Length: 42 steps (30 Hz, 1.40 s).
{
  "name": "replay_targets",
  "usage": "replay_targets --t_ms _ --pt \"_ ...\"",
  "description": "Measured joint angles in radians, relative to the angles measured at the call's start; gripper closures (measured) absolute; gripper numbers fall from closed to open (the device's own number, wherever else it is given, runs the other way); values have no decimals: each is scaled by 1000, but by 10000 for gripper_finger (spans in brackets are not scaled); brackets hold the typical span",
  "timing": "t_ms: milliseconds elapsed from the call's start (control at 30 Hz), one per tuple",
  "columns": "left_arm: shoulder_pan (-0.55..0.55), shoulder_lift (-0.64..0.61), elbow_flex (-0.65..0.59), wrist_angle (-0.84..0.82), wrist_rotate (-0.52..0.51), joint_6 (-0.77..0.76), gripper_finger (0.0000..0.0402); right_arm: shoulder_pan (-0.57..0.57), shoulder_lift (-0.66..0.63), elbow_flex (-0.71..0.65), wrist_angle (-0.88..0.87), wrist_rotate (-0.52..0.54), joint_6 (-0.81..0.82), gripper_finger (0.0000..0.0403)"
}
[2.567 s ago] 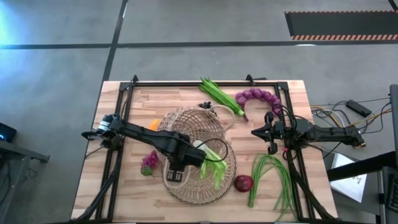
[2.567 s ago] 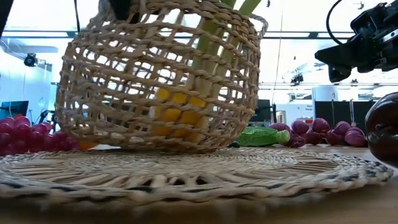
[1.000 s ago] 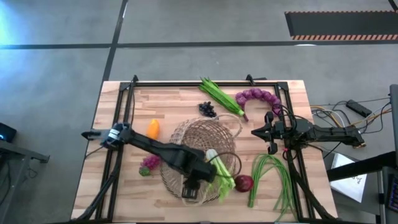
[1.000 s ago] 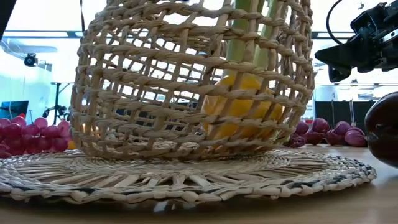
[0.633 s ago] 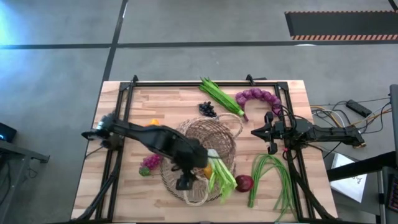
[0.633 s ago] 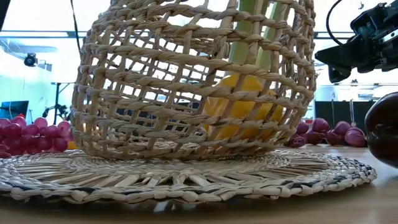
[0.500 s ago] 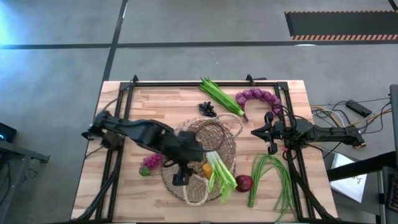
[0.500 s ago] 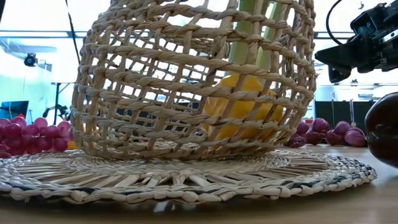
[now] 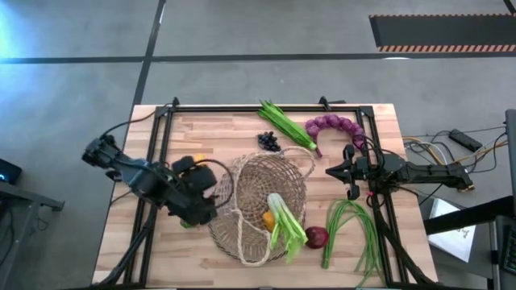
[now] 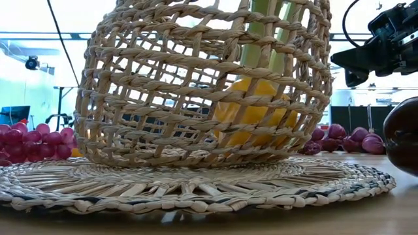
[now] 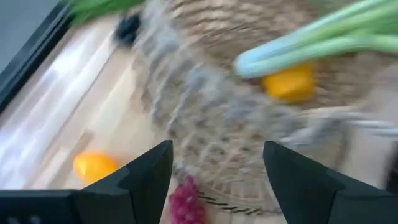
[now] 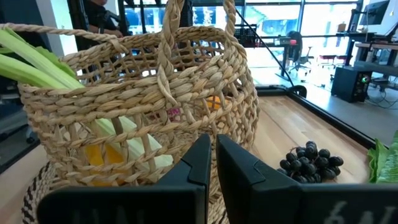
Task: Build produce basket
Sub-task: Put the mango into the basket
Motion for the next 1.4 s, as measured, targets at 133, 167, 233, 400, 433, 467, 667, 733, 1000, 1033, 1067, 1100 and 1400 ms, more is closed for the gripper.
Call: replay_targets --t_ms 133,167,233,400,433,467,667,733,1000,1033,1067,1100,1400 --pt "24 -93 -278 35 -9 -213 166 0 0 0 0 0 0 385" --pt "35 -116 -345 42 -8 -254 166 0 0 0 0 0 0 385" --pt "57 -162 -468 55 -8 -333 166 0 0 0 0 0 2 385" --pt "152 -291 -724 263 -11 -363 166 0 0 0 0 0 2 385" --pt "176 -314 -770 324 -12 -362 166 0 0 0 0 0 0 385" --pt "201 -336 -810 377 -11 -358 166 0 0 0 0 0 0 385" --pt "362 -428 -980 508 89 -235 157 0 0 0 0 0 1 385" --pt "406 -443 -1007 517 107 -203 144 0 0 0 0 0 1 385" --pt "522 -425 -1075 601 195 -117 70 0 0 0 0 0 2 385" --pt "528 -416 -1087 635 195 -117 63 0 0 0 0 0 2 385" --pt "536 -407 -1098 658 195 -117 58 0 1 0 0 0 0 385" --pt "545 -393 -1107 665 193 -120 53 0 1 0 0 0 0 385" --pt "581 -217 -1098 650 121 -86 52 0 1 0 0 0 0 385"
